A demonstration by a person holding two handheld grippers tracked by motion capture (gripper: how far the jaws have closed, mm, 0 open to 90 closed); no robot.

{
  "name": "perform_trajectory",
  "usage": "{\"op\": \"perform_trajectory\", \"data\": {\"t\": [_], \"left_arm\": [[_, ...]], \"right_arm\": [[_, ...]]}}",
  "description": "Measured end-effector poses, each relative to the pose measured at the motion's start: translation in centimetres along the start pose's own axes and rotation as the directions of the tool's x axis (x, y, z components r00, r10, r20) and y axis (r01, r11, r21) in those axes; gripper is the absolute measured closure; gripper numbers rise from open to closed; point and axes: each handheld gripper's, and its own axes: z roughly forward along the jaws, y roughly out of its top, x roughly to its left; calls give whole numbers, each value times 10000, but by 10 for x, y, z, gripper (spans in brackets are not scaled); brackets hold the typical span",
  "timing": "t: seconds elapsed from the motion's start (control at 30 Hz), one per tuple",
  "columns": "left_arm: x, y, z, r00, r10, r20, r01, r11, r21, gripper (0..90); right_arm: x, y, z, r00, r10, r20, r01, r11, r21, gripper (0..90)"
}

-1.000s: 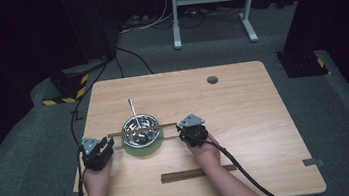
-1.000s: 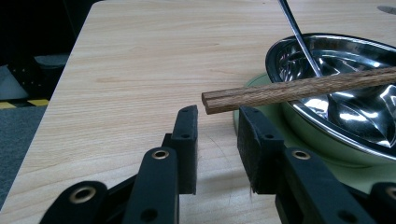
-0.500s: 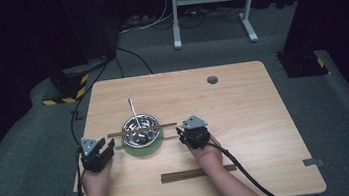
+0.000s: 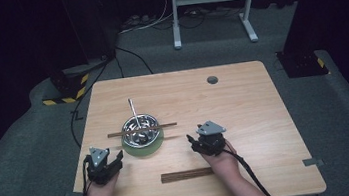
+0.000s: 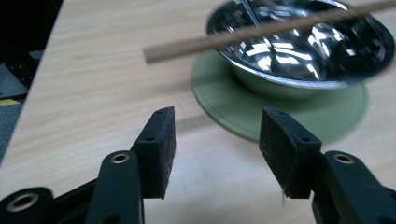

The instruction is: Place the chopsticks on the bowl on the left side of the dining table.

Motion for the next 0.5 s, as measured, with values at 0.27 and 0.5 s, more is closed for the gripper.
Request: {"op": "perform_trajectory", "data": {"t": [0.27, 0.5], "left_arm": [[-19, -17, -10, 9989, 181, 443, -218, 9962, 847, 409], [-28, -37, -10, 9969, 693, 373, -737, 9885, 1318, 381]], "right_arm": [[-38, -36, -39, 9990, 361, 256, -362, 9993, 49, 405], [-89, -79, -79, 9875, 910, 1288, -975, 9942, 458, 373]]}}
